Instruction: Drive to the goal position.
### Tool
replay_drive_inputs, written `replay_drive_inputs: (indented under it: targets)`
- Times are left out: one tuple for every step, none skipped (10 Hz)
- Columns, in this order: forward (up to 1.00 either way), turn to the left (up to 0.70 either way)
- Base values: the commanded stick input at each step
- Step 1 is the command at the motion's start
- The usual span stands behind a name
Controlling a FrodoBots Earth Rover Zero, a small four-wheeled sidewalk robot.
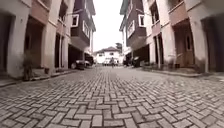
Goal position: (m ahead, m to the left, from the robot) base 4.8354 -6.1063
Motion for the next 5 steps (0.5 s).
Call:
replay_drive_inputs:
  targets:
    - [0.70,0.00]
    - [0.70,0.00]
    - [0.70,0.00]
    - [0.70,0.00]
    - [0.70,0.00]
